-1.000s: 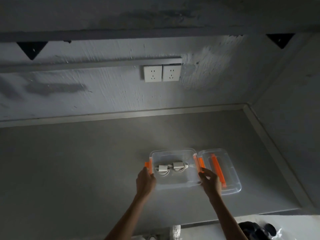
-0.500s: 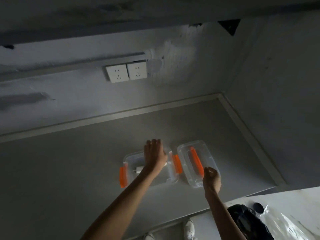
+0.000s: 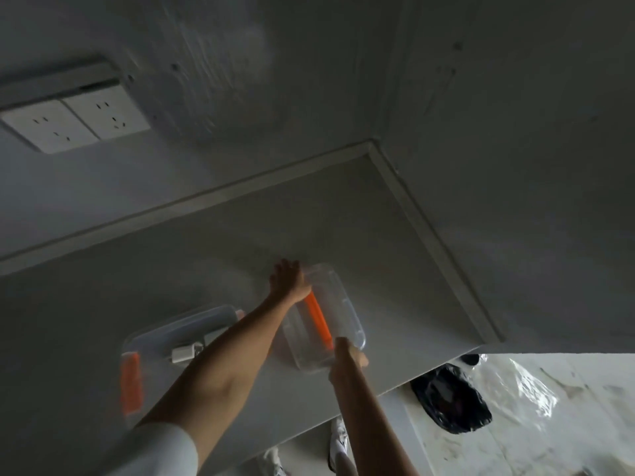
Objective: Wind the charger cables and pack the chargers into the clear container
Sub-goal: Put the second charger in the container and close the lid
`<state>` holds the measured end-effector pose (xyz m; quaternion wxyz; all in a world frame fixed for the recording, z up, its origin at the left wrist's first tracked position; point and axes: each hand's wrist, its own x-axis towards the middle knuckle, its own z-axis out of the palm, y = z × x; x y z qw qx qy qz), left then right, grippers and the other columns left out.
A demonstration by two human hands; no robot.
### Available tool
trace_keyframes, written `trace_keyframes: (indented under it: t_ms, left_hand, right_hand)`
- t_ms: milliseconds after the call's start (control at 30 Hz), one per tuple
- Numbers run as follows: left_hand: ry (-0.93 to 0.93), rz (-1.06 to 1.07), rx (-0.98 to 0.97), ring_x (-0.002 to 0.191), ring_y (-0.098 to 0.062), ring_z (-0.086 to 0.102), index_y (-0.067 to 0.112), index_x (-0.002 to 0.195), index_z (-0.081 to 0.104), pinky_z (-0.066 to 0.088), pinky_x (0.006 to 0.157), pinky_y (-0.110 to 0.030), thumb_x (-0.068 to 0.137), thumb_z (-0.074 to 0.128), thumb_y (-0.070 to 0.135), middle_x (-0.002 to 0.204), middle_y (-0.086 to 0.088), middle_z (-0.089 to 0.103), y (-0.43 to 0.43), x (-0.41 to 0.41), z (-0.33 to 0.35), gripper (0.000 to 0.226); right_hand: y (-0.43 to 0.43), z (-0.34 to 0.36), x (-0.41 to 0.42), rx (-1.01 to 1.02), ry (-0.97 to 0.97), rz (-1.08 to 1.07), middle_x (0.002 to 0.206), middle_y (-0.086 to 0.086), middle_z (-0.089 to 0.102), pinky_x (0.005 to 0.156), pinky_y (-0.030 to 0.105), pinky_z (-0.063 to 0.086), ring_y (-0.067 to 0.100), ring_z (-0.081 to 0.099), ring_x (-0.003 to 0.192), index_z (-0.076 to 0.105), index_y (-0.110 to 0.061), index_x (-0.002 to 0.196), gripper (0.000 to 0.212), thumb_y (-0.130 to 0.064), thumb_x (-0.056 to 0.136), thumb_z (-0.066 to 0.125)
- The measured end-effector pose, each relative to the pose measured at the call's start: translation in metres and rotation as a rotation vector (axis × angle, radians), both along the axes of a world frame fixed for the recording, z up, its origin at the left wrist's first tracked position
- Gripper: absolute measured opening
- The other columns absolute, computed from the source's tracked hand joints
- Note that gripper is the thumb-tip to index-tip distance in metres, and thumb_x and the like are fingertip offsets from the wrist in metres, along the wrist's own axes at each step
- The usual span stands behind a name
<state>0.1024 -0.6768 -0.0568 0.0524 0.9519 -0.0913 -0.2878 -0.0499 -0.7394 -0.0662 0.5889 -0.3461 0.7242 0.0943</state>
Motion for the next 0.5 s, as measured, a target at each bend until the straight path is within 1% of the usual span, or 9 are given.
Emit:
trace_keyframes:
  t_ms: [67,133,233,267,300,367,400,433,500]
  left_hand:
    - [-0.025,-0.008,-0.009,0.135,-0.038,0.039,0.01,0.14,0.046,0.036,0.109,-0.043,0.094,0.053,0.028,0.146,-0.023,0.041,-0.001,0.003,-0.001,0.051]
    - [-0.066,-0.025,-0.026,0.13,-0.036,0.044,0.012,0.133,0.053,0.04,0.105,-0.042,0.093,0.053,0.025,0.139,-0.019,0.049,-0.003,0.007,0.001,0.042]
    - [-0.188,-0.047,-0.038,0.128,-0.035,0.045,0.012,0.131,0.054,0.039,0.102,-0.042,0.094,0.051,0.025,0.135,-0.017,0.05,-0.005,0.01,0.015,0.039]
    - [-0.241,-0.047,-0.04,0.127,-0.035,0.045,0.011,0.13,0.053,0.038,0.101,-0.042,0.094,0.05,0.025,0.135,-0.016,0.05,-0.006,0.011,0.021,0.039]
    - [-0.296,-0.038,-0.044,0.126,-0.035,0.045,0.011,0.13,0.051,0.038,0.1,-0.042,0.095,0.049,0.025,0.134,-0.016,0.05,-0.002,0.011,0.029,0.038]
    - [-0.388,0.016,-0.066,0.124,-0.034,0.045,0.011,0.132,0.048,0.037,0.098,-0.042,0.096,0.049,0.027,0.134,-0.016,0.049,0.015,0.011,0.05,0.04]
    - [-0.419,0.064,-0.086,0.123,-0.035,0.045,0.01,0.133,0.046,0.036,0.098,-0.042,0.096,0.05,0.028,0.135,-0.016,0.049,0.028,0.012,0.062,0.042]
    - [-0.439,0.122,-0.113,0.123,-0.035,0.045,0.009,0.134,0.045,0.036,0.098,-0.043,0.096,0.051,0.03,0.135,-0.017,0.048,0.047,0.013,0.075,0.044]
    - [-0.461,0.25,-0.178,0.123,-0.038,0.046,0.006,0.136,0.044,0.037,0.098,-0.044,0.094,0.055,0.034,0.134,-0.02,0.049,0.095,0.019,0.105,0.051]
  right_hand:
    - [-0.001,-0.004,0.005,0.022,0.001,-0.002,0.094,0.017,0.05,0.05,0.032,0.042,0.03,0.054,0.08,0.051,0.002,0.121,0.045,-0.013,0.08,0.061]
    - [-0.006,-0.006,0.006,0.0,-0.022,-0.03,0.092,0.017,0.053,0.063,0.036,0.049,0.031,0.058,0.08,0.051,-0.001,0.116,0.044,-0.016,0.076,0.06]
    - [-0.017,-0.011,0.008,-0.031,-0.076,-0.041,0.098,0.016,0.051,0.083,0.048,0.052,0.031,0.053,0.087,0.046,-0.008,0.107,0.033,-0.021,0.079,0.059]
    - [-0.023,-0.012,0.012,-0.047,-0.109,-0.025,0.097,0.016,0.052,0.088,0.049,0.051,0.03,0.052,0.087,0.05,-0.009,0.106,0.029,-0.023,0.082,0.057]
    - [-0.028,-0.011,0.016,-0.069,-0.159,0.002,0.093,0.015,0.052,0.087,0.047,0.049,0.028,0.051,0.084,0.055,-0.008,0.108,0.028,-0.027,0.086,0.055]
    - [-0.03,0.0,0.028,-0.139,-0.282,0.077,0.086,0.015,0.051,0.076,0.042,0.044,0.025,0.05,0.076,0.062,-0.008,0.11,0.032,-0.033,0.094,0.05]
    - [-0.027,0.008,0.036,-0.184,-0.359,0.119,0.087,0.017,0.053,0.074,0.041,0.043,0.025,0.05,0.076,0.062,-0.009,0.114,0.03,-0.029,0.096,0.049]
    - [-0.02,0.017,0.045,-0.232,-0.434,0.166,0.092,0.022,0.055,0.073,0.04,0.042,0.026,0.049,0.079,0.06,-0.01,0.123,0.03,-0.021,0.097,0.049]
    - [0.001,0.036,0.068,-0.301,-0.559,0.268,0.096,0.037,0.055,0.07,0.037,0.04,0.026,0.046,0.079,0.052,-0.01,0.137,0.042,-0.004,0.096,0.045]
